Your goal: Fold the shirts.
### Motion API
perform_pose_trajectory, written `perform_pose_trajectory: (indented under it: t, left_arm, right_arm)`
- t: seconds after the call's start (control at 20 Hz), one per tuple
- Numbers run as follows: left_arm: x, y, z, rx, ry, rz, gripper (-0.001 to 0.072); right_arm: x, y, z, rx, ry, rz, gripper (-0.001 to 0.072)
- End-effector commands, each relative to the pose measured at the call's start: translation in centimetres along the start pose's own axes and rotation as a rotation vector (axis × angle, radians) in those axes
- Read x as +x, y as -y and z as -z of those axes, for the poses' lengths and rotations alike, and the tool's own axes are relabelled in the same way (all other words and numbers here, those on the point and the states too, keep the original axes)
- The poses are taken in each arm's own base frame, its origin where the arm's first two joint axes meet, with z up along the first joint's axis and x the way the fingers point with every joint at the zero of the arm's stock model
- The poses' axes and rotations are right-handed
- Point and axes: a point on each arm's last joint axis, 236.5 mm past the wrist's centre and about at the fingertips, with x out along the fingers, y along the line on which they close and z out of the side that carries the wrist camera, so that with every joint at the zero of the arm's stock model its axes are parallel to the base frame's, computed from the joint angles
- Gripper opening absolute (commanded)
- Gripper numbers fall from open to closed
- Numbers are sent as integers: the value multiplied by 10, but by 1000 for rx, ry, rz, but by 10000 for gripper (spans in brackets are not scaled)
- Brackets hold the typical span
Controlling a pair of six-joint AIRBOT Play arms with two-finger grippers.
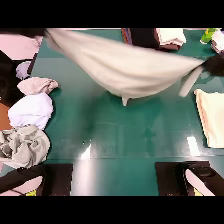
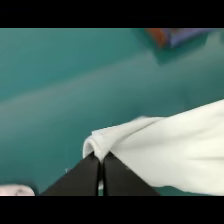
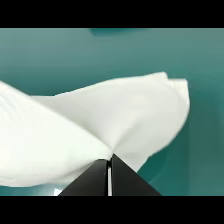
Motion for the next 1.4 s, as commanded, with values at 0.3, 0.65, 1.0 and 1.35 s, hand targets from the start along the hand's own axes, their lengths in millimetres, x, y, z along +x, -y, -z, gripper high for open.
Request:
perform_pose_trajectory:
  t: [0.3, 0.65, 1.0, 1.35]
  left_arm:
    - [-205, 0, -92, 55, 548, -61, 25]
    - [-3, -37, 12, 78, -81, -153, 25]
    - [217, -39, 207, 78, -646, -96, 26]
    - [255, -42, 237, 77, -671, -94, 26]
  right_arm:
    - [-126, -24, -46, -60, 155, -24, 16]
    - [-19, -45, 43, -128, -394, -74, 16]
    - [154, -18, 166, -70, -772, 1, 17]
    - [231, 0, 145, -14, -700, 27, 20]
